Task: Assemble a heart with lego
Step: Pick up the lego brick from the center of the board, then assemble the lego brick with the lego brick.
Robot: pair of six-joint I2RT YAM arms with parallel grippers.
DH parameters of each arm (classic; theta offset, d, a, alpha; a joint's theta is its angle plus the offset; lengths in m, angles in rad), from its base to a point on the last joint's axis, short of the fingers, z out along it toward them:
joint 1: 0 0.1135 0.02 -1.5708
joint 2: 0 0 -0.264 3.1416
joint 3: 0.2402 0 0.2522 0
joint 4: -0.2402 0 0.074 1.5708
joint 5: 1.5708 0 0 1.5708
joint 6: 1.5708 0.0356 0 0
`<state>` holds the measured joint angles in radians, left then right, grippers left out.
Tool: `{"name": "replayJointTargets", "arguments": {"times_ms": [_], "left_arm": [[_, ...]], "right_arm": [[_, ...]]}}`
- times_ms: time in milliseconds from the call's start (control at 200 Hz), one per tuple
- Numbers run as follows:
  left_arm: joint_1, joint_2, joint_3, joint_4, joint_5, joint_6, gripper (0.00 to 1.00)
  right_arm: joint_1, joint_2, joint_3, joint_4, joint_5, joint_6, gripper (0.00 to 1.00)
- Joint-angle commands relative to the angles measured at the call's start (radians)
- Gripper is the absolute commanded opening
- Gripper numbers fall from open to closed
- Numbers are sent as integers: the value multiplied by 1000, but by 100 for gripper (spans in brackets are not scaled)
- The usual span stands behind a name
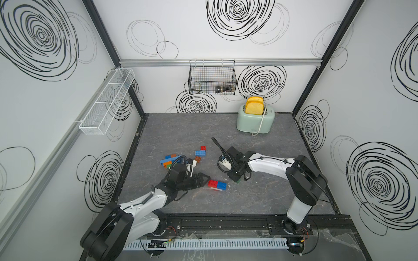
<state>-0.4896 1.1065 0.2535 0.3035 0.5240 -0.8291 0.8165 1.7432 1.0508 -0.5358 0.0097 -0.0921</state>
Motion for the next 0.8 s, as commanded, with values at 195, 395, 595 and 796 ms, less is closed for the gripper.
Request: {"name": "replayJointTargets", "arguments": {"times_ms": [195, 395, 595, 796], "left_arm": [[-73, 67, 21, 88, 45, 25, 75], [-89, 115, 24, 110, 25, 25, 70], [-91, 130, 26, 120, 12, 25, 63], [-96, 143, 11, 129, 3, 28, 60]], "right_arm": [[47, -202, 2, -45, -68, -116, 30], [110, -260, 4, -84, -92, -177, 30], [171, -250, 29, -122, -84, -212, 30], [204, -219, 62, -130, -83, -237, 30]]}}
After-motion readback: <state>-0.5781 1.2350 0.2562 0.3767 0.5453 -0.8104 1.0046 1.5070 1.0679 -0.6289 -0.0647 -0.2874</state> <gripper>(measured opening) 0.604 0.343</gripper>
